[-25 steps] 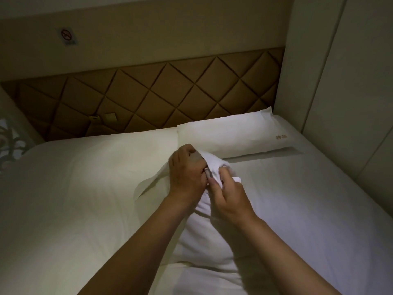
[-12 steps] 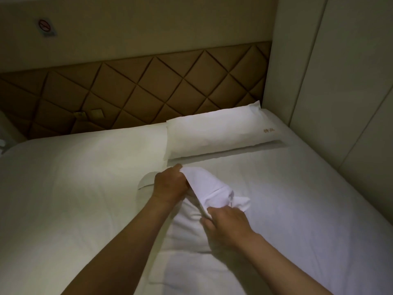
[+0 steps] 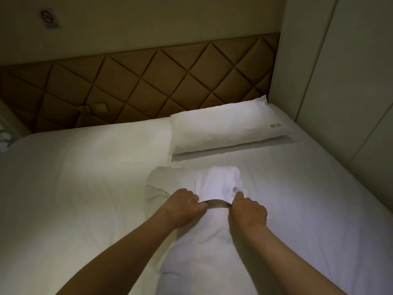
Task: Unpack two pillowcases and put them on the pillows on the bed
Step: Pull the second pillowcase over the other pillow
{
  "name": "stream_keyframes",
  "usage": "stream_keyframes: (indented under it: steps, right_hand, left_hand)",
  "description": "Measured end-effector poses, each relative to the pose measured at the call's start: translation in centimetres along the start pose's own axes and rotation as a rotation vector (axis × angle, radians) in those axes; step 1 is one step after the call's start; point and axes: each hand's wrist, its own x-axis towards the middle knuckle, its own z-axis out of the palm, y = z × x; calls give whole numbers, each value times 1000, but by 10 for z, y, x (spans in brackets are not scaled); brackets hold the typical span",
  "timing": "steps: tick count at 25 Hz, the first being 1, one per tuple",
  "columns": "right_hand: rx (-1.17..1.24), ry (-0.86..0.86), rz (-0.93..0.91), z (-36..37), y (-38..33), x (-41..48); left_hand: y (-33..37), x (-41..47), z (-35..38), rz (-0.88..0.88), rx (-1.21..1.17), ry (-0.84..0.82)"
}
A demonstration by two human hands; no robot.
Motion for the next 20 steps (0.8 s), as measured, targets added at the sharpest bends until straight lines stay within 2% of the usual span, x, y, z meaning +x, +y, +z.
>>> stream_keyframes:
  steps: [2,3,6,8,9,11,15,20]
  right_hand:
    - [-40,66,-39,-4,-9,-8]
    - [-39,151,-100,-4,-17,-13]
    - [19,338,-469,16,-35,-14]
    - [49,196,-583,37,-44,-5]
    - [-6,55,-551,45,-48,-3]
    - [-136,-110,-496,62,-47,-1]
    - [-120,-223,-410,88,-45,5]
    - [-104,-266,-358,108,-40,19]
  left_hand:
    - [8,13,2,19,-11,-26]
    - [8,18,4,8,-25,-11]
    - [-2,25,8,-37,-59,18]
    - [-11,26,12,-45,-83,16]
    - [-16,26,13,-61,-91,21]
    - [-21,27,16,-118,-120,35]
    - [-31,28,43,-370,-151,-96]
    - [-37,42,82,-358,-138,-191]
